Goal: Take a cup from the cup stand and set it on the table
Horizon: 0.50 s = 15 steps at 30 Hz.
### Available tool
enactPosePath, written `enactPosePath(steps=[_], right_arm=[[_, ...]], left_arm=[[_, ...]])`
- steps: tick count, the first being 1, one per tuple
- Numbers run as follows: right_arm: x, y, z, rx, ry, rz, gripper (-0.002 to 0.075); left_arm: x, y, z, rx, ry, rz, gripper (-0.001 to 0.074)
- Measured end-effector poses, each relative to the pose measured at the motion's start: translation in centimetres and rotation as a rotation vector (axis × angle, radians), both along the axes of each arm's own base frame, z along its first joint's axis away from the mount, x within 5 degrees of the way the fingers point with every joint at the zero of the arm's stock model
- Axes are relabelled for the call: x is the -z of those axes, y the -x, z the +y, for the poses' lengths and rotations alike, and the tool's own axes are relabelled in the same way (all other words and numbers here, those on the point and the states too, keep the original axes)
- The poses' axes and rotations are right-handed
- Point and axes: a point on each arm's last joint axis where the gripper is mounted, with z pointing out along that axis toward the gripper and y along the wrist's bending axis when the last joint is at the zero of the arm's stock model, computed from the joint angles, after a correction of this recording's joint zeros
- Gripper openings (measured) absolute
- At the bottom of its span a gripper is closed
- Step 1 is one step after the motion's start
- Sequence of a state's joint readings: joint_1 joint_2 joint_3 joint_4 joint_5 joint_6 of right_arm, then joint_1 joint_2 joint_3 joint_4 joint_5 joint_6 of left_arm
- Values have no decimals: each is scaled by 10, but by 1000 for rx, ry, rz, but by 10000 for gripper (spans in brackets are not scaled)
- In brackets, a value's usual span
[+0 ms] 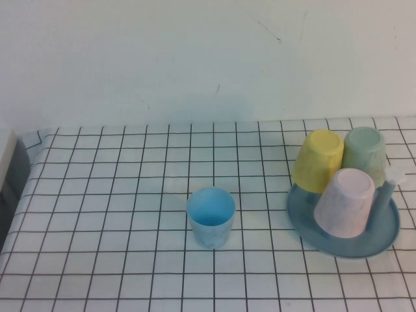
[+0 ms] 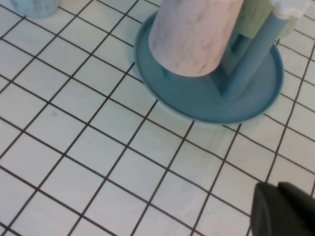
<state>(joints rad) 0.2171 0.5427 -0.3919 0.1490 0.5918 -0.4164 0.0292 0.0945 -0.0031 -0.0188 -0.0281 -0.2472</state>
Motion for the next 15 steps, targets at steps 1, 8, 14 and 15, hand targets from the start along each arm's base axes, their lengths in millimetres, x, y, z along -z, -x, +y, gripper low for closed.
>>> enactPosePath(steps=[1, 8, 14, 15], right_arm=[[0, 0, 0, 0, 0, 0, -1], [0, 0, 0, 0, 1, 3, -1], [1, 1, 0, -2, 2, 11, -1], [1, 1, 0, -2, 3, 15, -1]], left_arm=[[7, 1, 0, -5, 12, 32, -2], [31, 10, 0, -7, 46, 231, -3], [33, 11, -3, 35, 0, 257, -3], [33, 11, -3, 47, -6, 257, -3]])
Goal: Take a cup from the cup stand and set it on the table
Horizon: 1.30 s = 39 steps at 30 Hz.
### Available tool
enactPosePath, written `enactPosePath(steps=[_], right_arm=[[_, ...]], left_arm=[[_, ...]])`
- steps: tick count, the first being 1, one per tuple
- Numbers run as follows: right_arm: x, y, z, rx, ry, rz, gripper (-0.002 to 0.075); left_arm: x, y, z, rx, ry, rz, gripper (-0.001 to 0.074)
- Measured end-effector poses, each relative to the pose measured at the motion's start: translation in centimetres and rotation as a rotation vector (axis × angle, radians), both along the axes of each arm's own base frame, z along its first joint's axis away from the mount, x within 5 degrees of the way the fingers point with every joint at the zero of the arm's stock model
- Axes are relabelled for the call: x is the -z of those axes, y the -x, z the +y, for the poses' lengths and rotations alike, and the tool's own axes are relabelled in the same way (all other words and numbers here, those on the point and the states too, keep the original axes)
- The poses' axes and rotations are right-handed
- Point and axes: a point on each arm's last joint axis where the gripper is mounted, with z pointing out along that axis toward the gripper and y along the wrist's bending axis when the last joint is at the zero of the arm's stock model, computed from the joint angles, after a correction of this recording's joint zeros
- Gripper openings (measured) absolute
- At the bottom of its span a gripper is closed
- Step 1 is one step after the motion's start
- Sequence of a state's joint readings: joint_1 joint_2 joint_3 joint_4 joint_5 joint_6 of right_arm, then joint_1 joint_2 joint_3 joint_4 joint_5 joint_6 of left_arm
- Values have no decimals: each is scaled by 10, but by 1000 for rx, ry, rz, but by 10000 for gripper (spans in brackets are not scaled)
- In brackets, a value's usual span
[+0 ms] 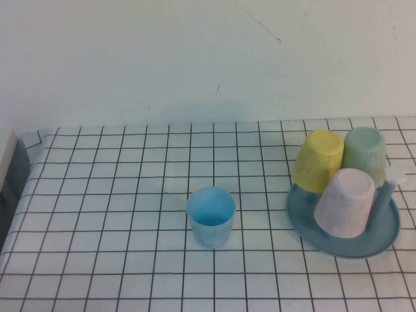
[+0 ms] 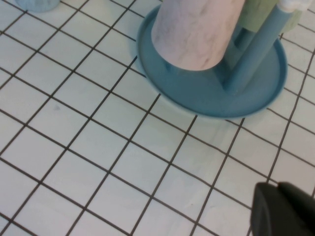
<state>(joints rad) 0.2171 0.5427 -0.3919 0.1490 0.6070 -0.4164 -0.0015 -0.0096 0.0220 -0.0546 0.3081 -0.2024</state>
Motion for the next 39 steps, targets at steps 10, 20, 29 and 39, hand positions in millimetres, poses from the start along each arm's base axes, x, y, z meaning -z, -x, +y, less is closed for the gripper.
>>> enactPosePath(steps=[10, 20, 29, 39], right_arm=[[1, 1, 0, -2, 2, 10, -1], [1, 1, 0, -2, 1, 10, -2], [1, 1, 0, -2, 1, 10, -2], [4, 2, -5, -60, 136, -14, -2]], left_arm=[[0, 0, -3, 82, -76, -4, -2], [0, 0, -3, 92, -114, -3, -2], [0, 0, -3, 90, -108, -3, -2], [0, 0, -3, 91, -108, -3, -3]])
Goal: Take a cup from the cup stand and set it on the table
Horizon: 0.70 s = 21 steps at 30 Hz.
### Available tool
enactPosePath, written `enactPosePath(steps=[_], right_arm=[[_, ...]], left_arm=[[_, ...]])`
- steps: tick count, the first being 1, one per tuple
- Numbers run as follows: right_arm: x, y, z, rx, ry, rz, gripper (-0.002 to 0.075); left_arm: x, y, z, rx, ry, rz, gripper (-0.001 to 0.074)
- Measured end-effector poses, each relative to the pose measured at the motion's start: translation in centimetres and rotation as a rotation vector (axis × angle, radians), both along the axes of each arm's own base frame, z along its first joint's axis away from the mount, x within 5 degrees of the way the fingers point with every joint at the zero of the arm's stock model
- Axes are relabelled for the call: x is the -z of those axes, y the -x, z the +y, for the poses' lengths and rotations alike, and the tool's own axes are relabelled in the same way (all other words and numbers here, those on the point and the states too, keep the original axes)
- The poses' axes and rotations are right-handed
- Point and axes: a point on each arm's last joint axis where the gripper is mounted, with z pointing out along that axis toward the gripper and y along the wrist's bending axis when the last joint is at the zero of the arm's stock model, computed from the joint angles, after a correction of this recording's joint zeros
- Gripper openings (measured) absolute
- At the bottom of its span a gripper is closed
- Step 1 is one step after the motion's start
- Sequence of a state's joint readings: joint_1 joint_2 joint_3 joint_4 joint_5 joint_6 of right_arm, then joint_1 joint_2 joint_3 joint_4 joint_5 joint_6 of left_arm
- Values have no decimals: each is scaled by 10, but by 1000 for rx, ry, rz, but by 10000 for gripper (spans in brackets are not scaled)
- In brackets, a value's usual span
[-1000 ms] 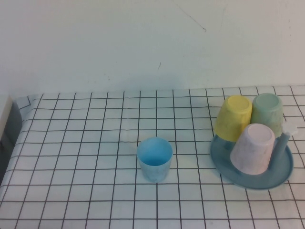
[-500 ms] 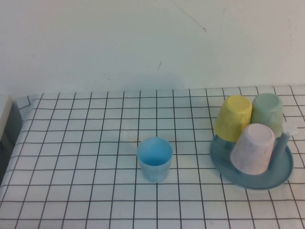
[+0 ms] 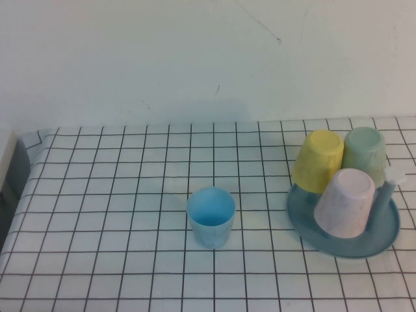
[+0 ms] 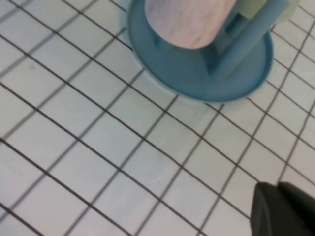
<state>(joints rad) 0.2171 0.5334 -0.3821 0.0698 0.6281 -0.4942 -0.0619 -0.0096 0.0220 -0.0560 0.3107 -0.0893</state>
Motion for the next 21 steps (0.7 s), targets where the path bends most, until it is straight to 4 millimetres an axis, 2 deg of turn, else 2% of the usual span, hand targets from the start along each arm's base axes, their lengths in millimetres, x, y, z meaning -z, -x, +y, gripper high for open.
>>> enactPosePath(steps=[5, 10, 14, 18, 21], right_arm=[[12, 12, -10, -15, 106, -128, -2], [27, 33, -19, 128, 1, -315, -2], [49, 43, -25, 238, -41, -364, -2], [73, 43, -27, 337, -86, -335, -2], [76, 42, -28, 380, -134, -357, -2]], left_arm=[[0, 0, 0, 0, 1, 0, -3], [0, 0, 0, 0, 2, 0, -3], [0, 0, 0, 0, 2, 0, -2], [0, 0, 0, 1, 2, 4, -2], [0, 0, 0, 1, 2, 2, -2]])
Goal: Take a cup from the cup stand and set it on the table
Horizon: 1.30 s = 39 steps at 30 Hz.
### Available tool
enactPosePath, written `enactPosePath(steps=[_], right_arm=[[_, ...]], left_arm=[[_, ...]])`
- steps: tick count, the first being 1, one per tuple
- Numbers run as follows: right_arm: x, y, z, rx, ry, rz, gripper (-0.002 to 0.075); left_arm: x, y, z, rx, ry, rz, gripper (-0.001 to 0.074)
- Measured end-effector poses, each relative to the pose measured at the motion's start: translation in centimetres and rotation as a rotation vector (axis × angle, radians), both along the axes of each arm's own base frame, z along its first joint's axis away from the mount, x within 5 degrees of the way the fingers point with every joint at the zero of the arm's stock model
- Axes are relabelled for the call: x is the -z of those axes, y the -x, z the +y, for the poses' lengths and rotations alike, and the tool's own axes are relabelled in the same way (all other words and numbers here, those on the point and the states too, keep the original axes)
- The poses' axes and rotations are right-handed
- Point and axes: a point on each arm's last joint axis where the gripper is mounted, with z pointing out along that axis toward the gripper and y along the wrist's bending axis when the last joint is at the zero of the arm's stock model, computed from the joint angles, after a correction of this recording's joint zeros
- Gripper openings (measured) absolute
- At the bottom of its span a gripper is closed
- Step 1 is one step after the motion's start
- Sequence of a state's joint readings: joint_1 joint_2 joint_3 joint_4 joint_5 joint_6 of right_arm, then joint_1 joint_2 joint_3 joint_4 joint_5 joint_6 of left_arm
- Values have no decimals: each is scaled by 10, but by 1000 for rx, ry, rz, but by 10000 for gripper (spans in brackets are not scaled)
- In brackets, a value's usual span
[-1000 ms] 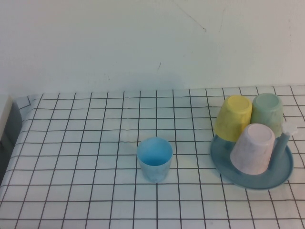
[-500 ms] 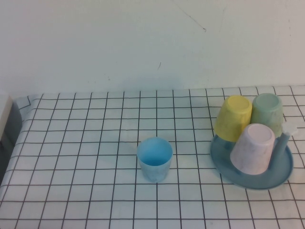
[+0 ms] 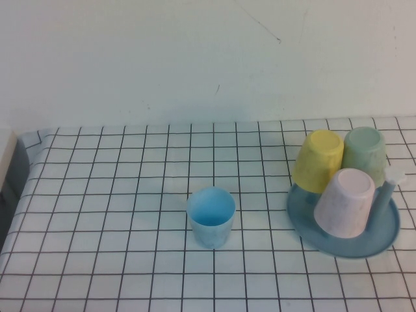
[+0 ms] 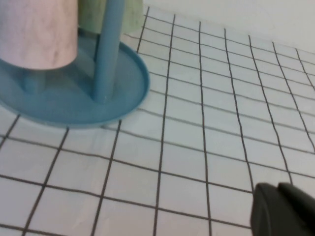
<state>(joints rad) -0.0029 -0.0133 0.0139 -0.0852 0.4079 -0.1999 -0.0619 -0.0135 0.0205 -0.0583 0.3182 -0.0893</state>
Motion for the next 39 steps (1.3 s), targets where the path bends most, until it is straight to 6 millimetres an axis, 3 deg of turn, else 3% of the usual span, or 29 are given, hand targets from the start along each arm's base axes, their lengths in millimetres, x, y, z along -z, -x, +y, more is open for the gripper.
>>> enactPosePath(steps=[39], right_arm=[[0, -1, 3, 16, -118, -19, -3]], left_arm=[[0, 0, 0, -1, 3, 0, -2]])
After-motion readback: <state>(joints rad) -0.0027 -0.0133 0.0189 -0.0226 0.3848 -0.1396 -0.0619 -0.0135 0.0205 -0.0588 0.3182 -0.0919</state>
